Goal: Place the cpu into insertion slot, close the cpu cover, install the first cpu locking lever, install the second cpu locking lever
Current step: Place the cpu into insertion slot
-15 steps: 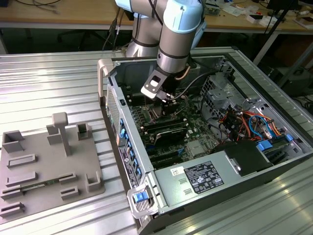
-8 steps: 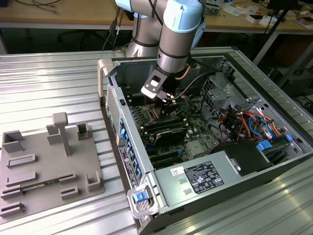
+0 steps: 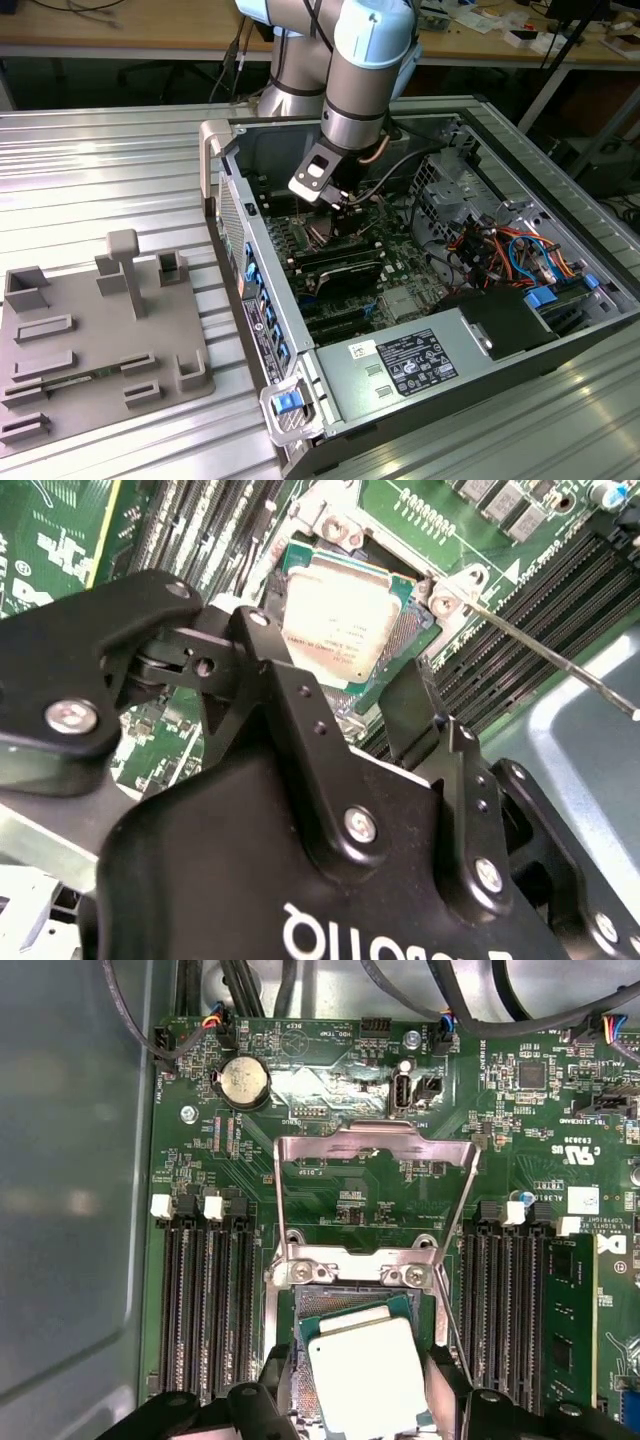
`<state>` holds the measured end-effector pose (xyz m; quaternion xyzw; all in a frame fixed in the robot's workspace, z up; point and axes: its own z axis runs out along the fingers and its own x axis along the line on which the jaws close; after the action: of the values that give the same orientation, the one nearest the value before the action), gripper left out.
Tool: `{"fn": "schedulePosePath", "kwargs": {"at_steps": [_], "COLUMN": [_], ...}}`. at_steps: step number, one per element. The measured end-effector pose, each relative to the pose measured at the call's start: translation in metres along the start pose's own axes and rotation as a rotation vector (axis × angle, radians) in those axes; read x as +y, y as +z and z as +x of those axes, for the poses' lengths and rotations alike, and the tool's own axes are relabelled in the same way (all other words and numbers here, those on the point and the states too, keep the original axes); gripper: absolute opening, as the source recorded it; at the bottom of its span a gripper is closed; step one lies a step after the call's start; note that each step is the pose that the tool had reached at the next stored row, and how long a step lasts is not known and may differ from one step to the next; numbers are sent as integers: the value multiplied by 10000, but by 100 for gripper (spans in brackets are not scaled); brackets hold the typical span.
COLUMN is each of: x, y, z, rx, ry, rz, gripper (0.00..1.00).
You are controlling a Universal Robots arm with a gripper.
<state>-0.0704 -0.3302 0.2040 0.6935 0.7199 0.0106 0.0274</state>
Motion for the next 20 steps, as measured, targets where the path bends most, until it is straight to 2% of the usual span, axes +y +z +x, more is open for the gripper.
{"fn": "schedulePosePath", "kwargs": {"at_steps": [3, 7, 8, 9, 10, 14, 15, 16, 20], "x": [0, 0, 0, -1, 0, 8, 13, 14, 18], "y": [1, 7, 9, 9, 9, 11, -13, -47, -54], "z": [0, 0, 0, -1, -1, 0, 1, -1, -2], "rx": [3, 24, 31, 32, 35, 40, 48, 34, 29], "ry": [-58, -486, -602, -698, -735, -760, -762, -764, -761], "rz": [-1, -11, -14, -13, -13, -19, -30, -13, -7], "gripper": [65, 65, 64, 56, 51, 51, 51, 51, 51]}}
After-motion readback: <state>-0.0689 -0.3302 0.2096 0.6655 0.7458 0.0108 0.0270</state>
